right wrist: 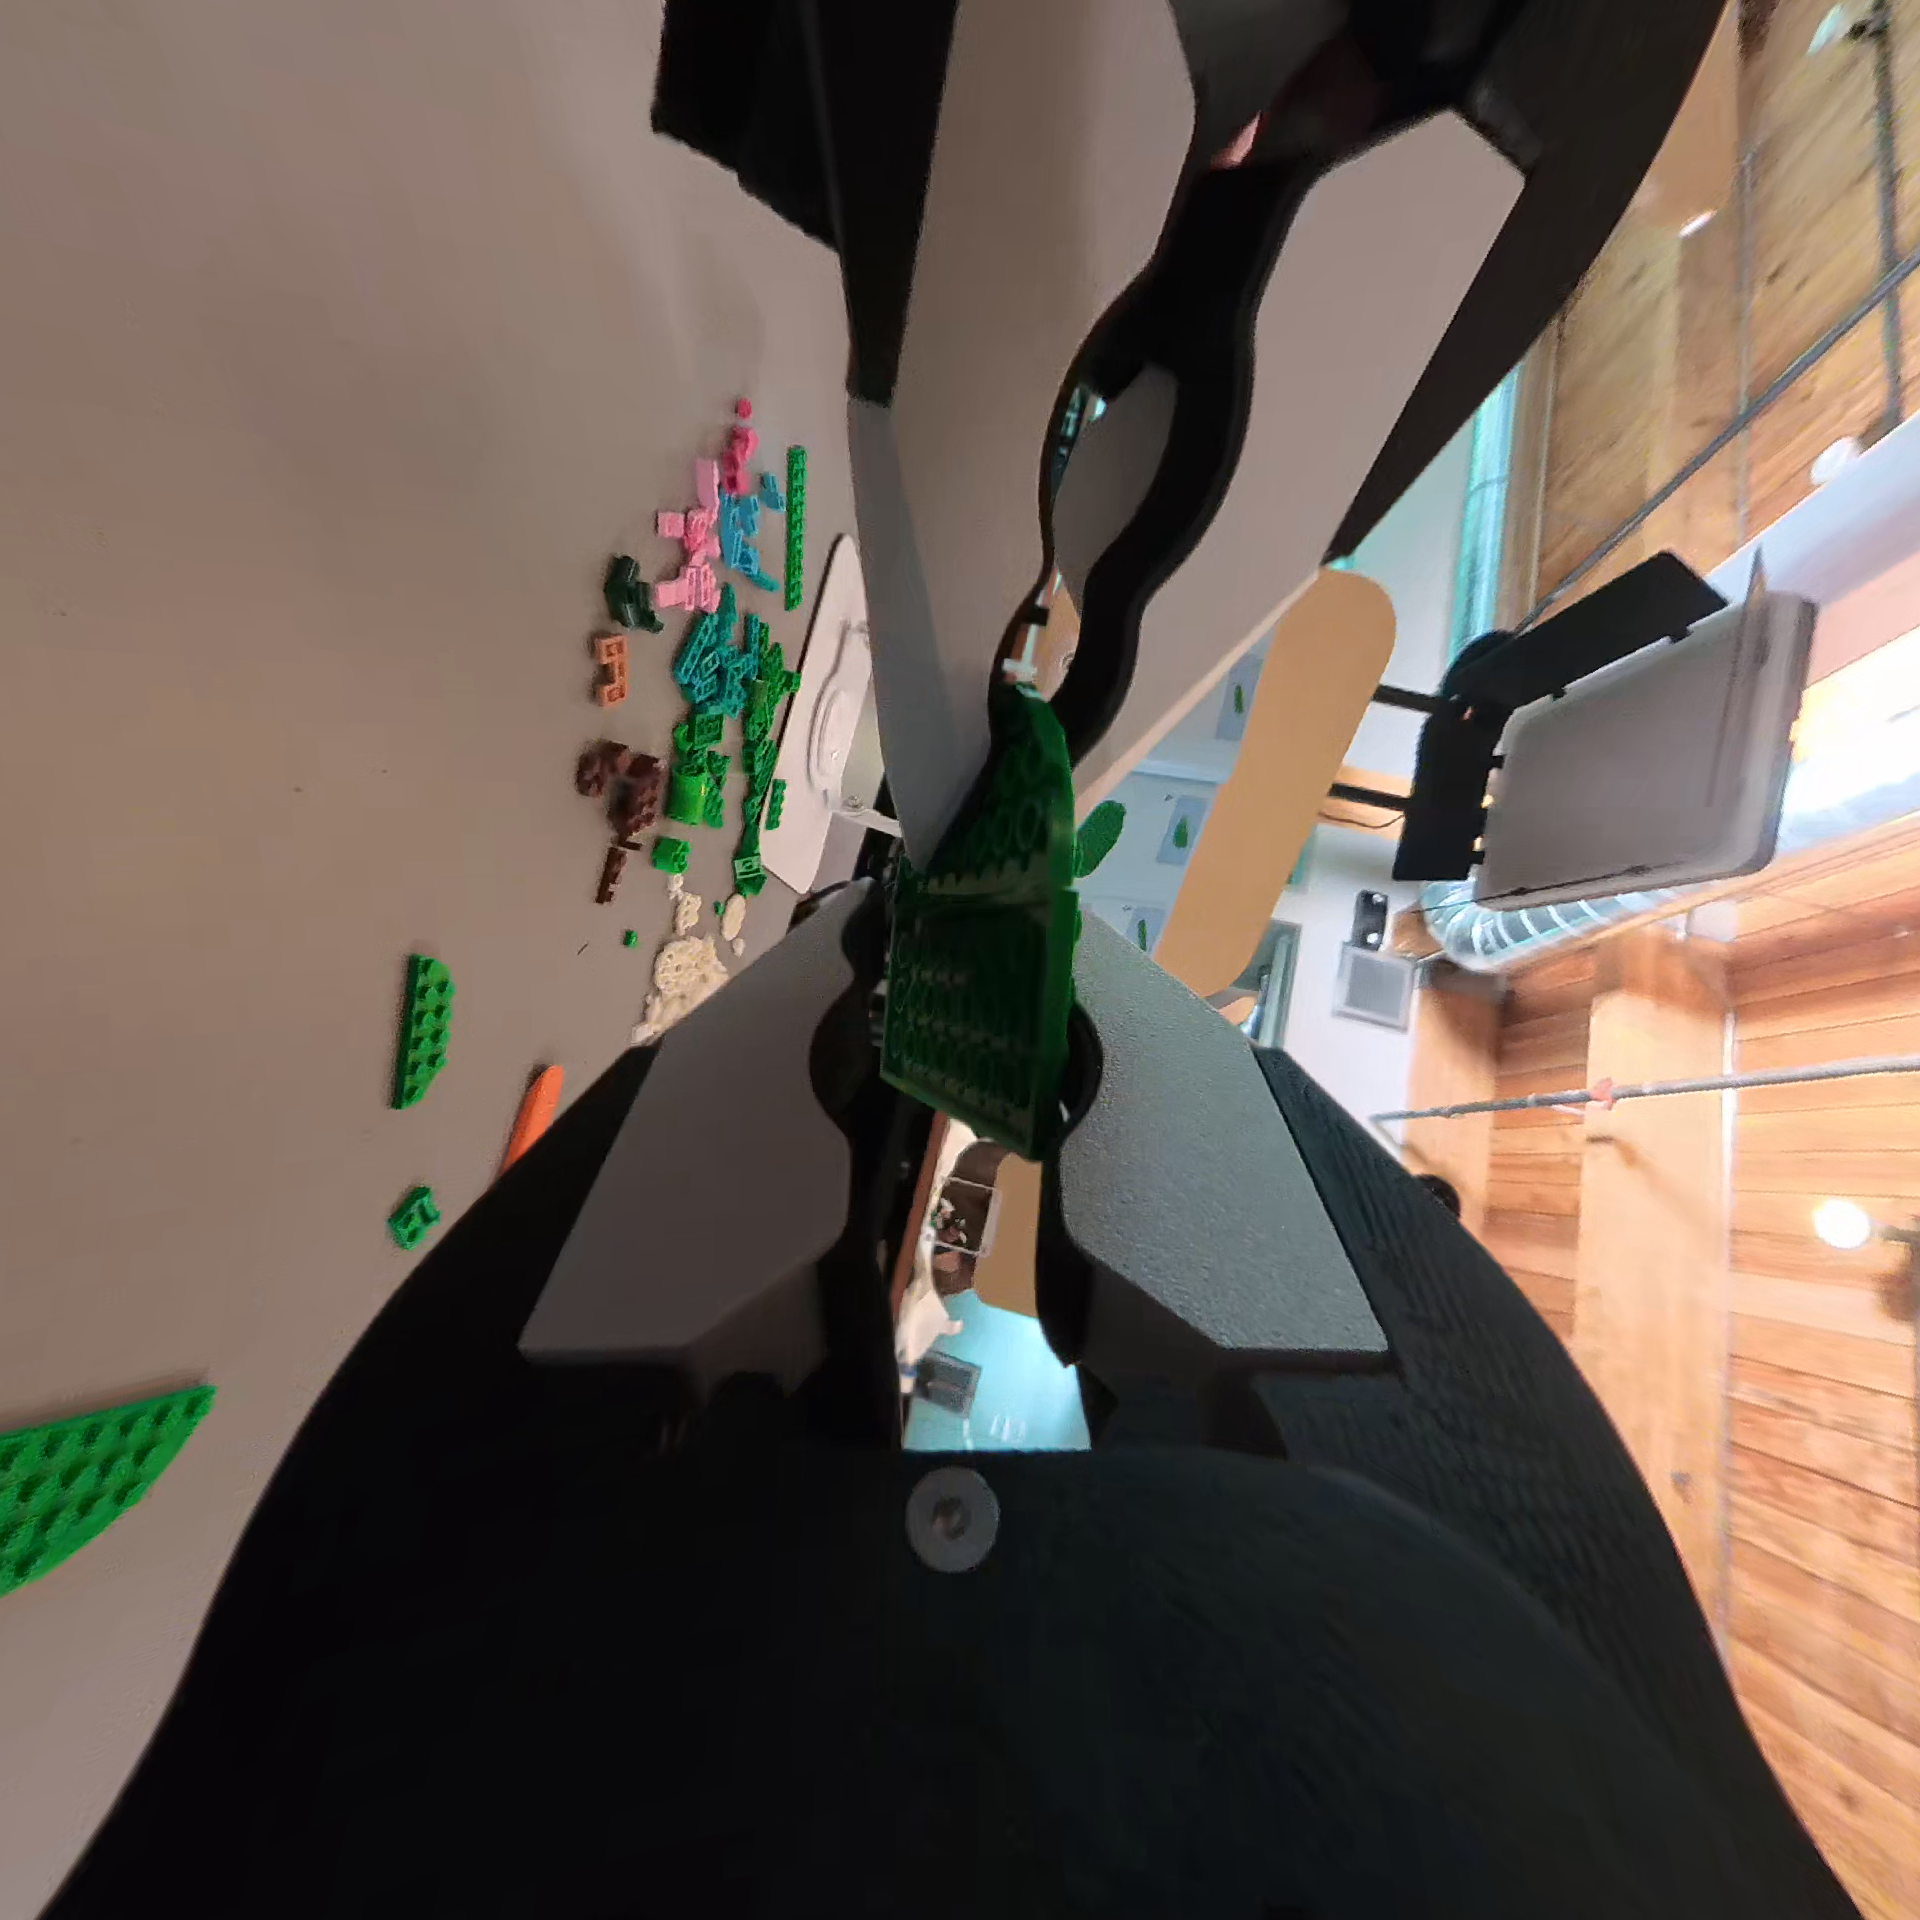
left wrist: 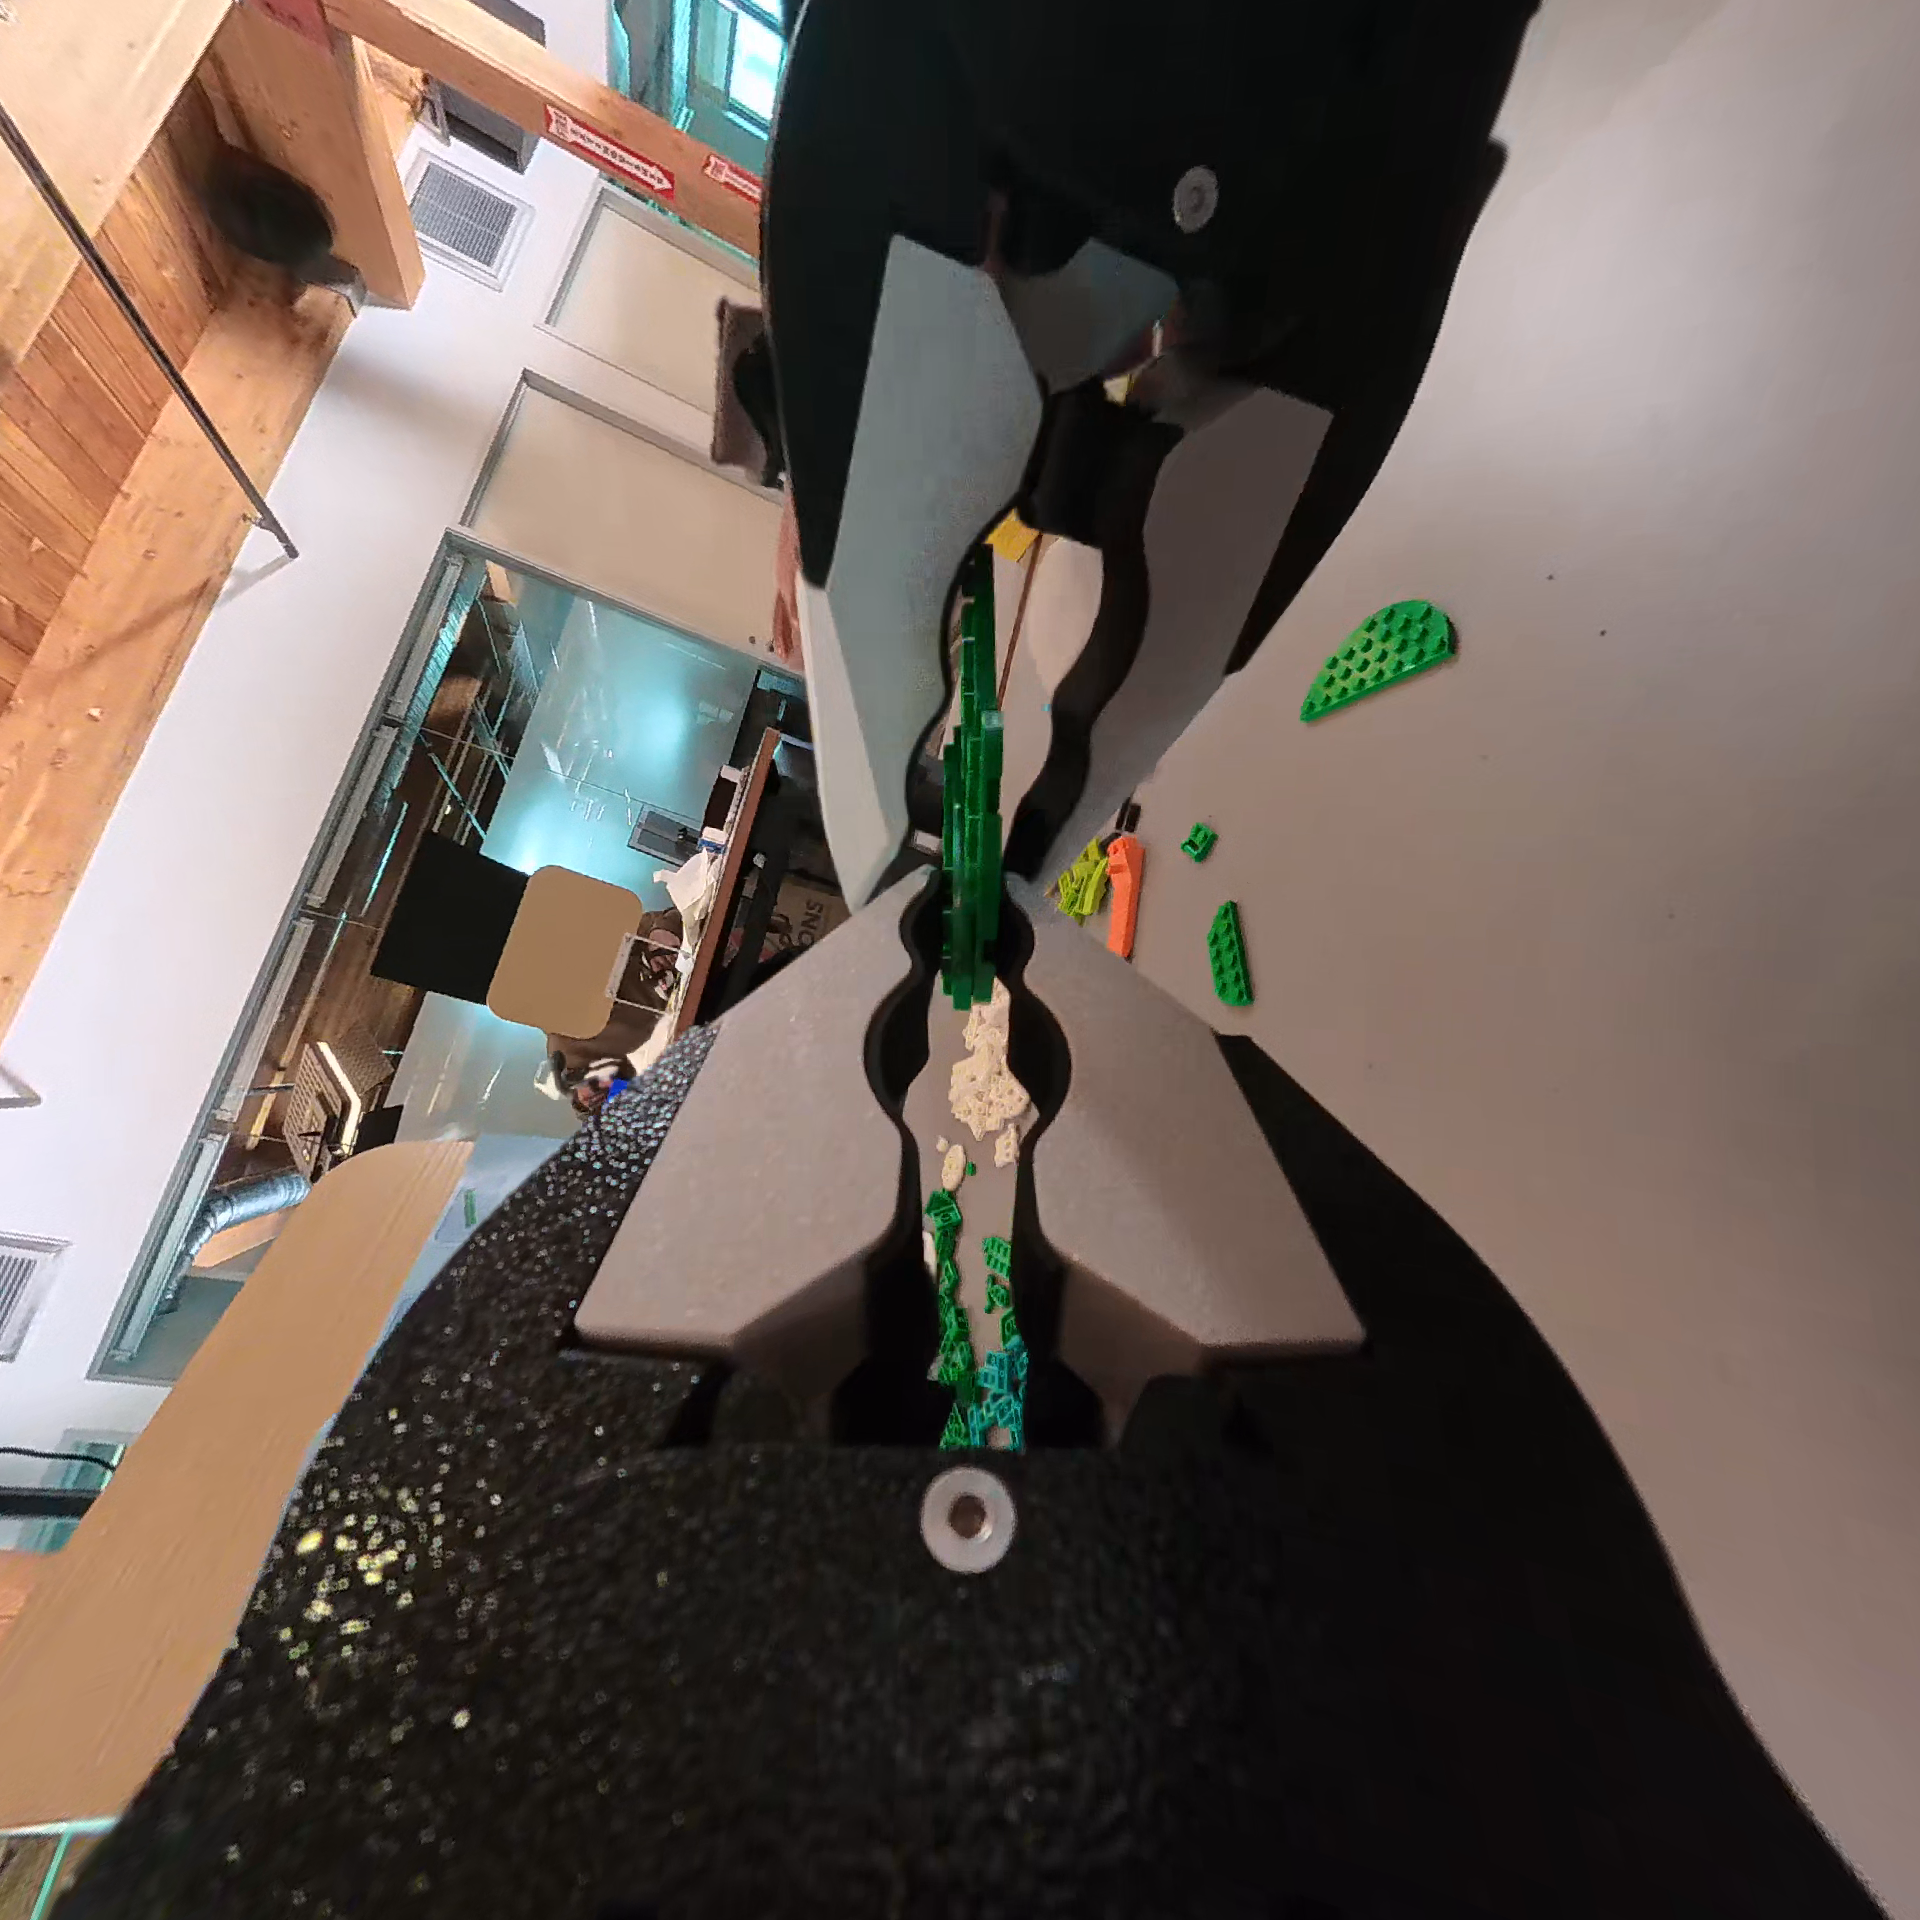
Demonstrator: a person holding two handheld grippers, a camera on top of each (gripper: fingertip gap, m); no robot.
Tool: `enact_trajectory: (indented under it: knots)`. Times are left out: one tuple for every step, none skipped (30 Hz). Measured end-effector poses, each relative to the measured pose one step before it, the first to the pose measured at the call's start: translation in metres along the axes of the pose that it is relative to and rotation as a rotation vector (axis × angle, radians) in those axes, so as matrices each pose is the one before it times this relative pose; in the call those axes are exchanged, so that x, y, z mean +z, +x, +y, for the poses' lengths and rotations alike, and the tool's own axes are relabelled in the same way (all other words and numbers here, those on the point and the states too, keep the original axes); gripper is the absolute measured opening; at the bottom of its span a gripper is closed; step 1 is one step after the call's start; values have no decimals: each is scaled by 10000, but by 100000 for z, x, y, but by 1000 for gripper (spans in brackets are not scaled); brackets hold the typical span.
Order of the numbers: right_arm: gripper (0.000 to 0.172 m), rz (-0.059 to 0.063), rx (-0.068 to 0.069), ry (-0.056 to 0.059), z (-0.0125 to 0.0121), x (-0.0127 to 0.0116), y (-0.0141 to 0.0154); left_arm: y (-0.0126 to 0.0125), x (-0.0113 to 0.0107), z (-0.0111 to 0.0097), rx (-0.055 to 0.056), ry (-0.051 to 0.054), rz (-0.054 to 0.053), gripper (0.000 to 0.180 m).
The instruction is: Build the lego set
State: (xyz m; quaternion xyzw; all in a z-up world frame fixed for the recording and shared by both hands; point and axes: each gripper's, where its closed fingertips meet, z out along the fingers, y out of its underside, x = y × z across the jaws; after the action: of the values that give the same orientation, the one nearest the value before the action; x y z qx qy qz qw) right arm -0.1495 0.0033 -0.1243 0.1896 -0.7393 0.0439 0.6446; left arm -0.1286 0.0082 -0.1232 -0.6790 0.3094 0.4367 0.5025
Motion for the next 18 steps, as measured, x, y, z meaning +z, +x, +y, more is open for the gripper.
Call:
enact_trajectory:
  knots:
    - [23, -17, -101, -24, -16, 38, -7, 36, -7, -136, 26, 60, 2, 5]
    - [22, -39, -32, -79, 113, 94, -47, -1, -8, -68, 42, 31, -14, 5]
    - [22, -49, -46, -33, 100, 79, -81, -13, 7, 59, 44, -37, -14, 5]
    - [21, -50, -55, 14, 38, 51, -108, 55, 16, 89, 48, -37, 24, 5]
    - [20, -20, -14, 14, 14, 45, -60, 44, 9, 51, 34, -24, 9, 5]
    - [19, -21, 9, -2, 16, 36, -31, 26, 13, 44, 37, -19, -2, 5]
    - [17, -15, 54, -20, 78, 25, 0, 17, 3, 34, 53, -24, -7, 5]
    - [9, 11, 140, -11, 115, 3, 75, -71, -10, -19, 94, -3, -73, 6]
    - [6, 45, 253, 109, 3, -42, 146, 29, -8, -66, 205, -4, -37, 7]
    - [4, 9, 268, 107, 30, -27, 117, -25, 27, -42, 181, -53, -76, 8]
    - [3, 42, 124, 68, 58, -27, 113, -71, 52, -70, 153, -50, -125, 9]
    - [3, 75, -43, -12, 70, 4, 50, -97, 57, -35, 148, -45, -127, 8]
    - [3, -25, -25, -67, 37, 57, -165, 41, 63, 66, 108, -79, -2, 9]
    - [4, -124, 36, -49, 13, 84, -314, 198, 55, 120, 50, -75, 102, 8]
    - [6, -3, -50, 10, -19, 81, -180, 115, 46, 43, 38, -18, 19, 7]
    - [9, 234, -150, 22, 37, 50, 123, -93, 28, 5, 48, -3, -116, 6]
    - [12, 343, -168, -13, 139, -9, 294, -245, 16, 5, -9, -4, -171, 4]
    - [20, 217, -102, -124, 394, -33, 213, -192, -14, 69, -44, -25, -115, 5]
